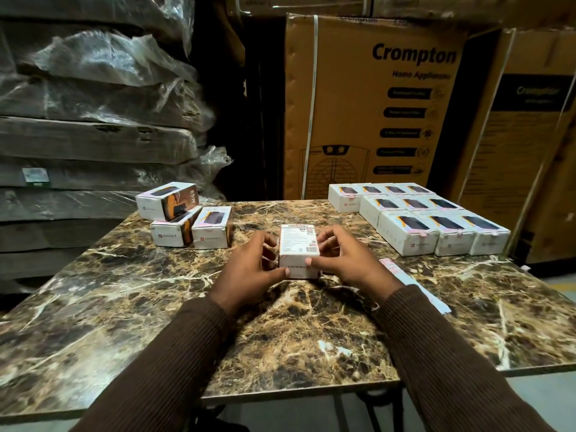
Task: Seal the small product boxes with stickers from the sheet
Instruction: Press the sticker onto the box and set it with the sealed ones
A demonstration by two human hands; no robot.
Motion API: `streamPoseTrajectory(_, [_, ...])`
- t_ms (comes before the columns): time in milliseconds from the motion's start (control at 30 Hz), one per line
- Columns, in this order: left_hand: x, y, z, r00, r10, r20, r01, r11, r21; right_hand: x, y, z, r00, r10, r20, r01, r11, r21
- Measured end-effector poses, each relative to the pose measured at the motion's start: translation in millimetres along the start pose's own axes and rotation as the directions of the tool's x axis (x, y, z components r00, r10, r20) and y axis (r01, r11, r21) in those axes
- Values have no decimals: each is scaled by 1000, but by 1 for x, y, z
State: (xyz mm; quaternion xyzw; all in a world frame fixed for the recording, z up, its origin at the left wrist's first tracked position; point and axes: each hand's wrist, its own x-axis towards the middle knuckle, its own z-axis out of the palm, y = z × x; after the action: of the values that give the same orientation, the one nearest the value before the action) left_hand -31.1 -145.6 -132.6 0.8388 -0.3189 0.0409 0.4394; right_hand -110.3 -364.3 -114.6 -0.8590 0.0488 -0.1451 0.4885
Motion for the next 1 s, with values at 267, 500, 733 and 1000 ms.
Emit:
streamPoseTrajectory(267, [0, 6, -2, 974, 100, -202, -111, 993, -46, -6, -5, 1, 972, -172, -163, 159, 983, -89])
streamPoseTrajectory(500, [-2, 16, -5, 930, 253, -267, -284, 955, -82, -8, -14, -3, 886, -354, -299, 366, 930, -17])
streamPoseTrajectory(733, [-2, 17, -6, 914, 266, -305, -288, 957, -29, -8, -14, -3, 869, -398, -294, 402, 914, -51])
streamPoseTrajectory(1000, [-3, 17, -6, 914, 272, -302, -290, 957, -18, -7, -12, -3, 867, -420, -268, 405, 907, -114])
